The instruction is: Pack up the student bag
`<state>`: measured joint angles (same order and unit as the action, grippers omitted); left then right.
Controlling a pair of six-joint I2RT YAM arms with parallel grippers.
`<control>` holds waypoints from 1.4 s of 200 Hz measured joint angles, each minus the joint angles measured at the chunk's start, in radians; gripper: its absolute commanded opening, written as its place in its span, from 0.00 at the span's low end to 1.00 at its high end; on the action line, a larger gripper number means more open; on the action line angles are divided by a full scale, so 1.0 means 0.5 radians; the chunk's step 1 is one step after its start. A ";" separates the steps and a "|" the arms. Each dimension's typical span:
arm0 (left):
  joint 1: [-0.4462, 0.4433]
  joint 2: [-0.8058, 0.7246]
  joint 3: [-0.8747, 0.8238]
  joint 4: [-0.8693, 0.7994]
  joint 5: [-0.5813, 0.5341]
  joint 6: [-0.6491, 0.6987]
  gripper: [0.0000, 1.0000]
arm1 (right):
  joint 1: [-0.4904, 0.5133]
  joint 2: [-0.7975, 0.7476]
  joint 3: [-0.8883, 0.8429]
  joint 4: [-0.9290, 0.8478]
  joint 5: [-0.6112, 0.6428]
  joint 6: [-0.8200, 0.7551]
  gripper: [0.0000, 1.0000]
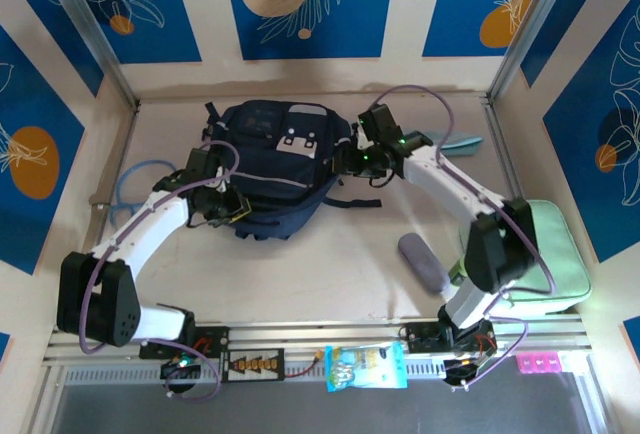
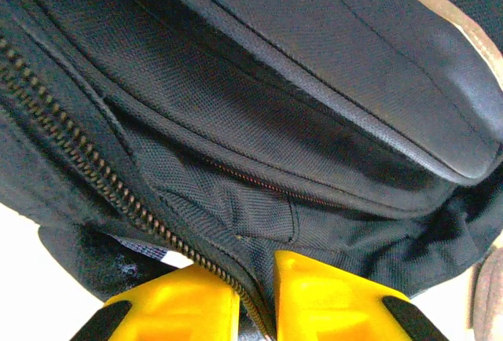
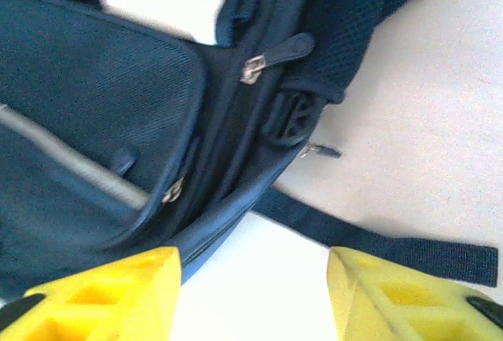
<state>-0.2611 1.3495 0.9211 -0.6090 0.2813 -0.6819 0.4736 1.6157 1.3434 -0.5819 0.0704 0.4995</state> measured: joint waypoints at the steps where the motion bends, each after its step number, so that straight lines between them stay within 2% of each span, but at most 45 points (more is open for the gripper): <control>1: -0.002 0.000 -0.002 0.002 0.001 -0.001 0.19 | 0.000 -0.008 -0.006 0.001 -0.001 0.002 0.58; 46: -0.233 -0.018 -0.076 0.053 0.010 -0.038 0.34 | 0.000 -0.406 -0.440 0.127 -0.050 0.182 0.63; 64: -0.320 -0.047 -0.076 0.049 -0.003 -0.015 0.51 | 0.002 -0.490 -0.554 0.154 -0.071 0.266 0.63; 86: -0.371 -0.098 -0.076 0.013 -0.042 0.004 0.61 | 0.023 -0.582 -0.627 0.177 -0.076 0.391 0.64; 101: -0.375 -0.164 -0.076 -0.051 -0.107 0.040 0.73 | 0.041 -0.643 -0.641 0.177 -0.079 0.479 0.66; 127: -0.375 -0.302 -0.014 -0.173 -0.220 0.195 0.93 | 0.093 -0.742 -0.658 0.193 -0.101 0.607 0.69; 142: -0.376 -0.325 0.092 -0.217 -0.249 0.326 1.00 | 0.137 -0.761 -0.662 0.209 -0.134 0.658 0.69; 169: -0.378 -0.294 0.303 -0.217 -0.340 0.681 1.00 | 0.276 -0.706 -0.659 0.259 -0.159 0.751 0.68; 191: -0.378 -0.153 0.448 -0.198 -0.417 1.062 1.00 | 0.359 -0.613 -0.658 0.317 -0.182 0.855 0.68; 237: -0.378 0.285 0.638 -0.146 -0.413 1.822 0.98 | 0.312 -0.550 -0.705 0.471 -0.201 1.047 0.69; 252: -0.378 0.387 0.674 -0.157 -0.389 2.030 0.98 | 0.254 -0.555 -0.761 0.517 -0.202 1.087 0.74; 280: -0.378 0.549 0.769 -0.199 -0.350 2.351 0.98 | 0.126 -0.593 -0.865 0.533 -0.198 1.109 0.93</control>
<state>-0.4500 1.6238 1.3056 -0.7086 0.1062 0.4938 0.5365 1.3193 0.9108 -0.3157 -0.0284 1.0538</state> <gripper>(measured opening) 0.980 0.876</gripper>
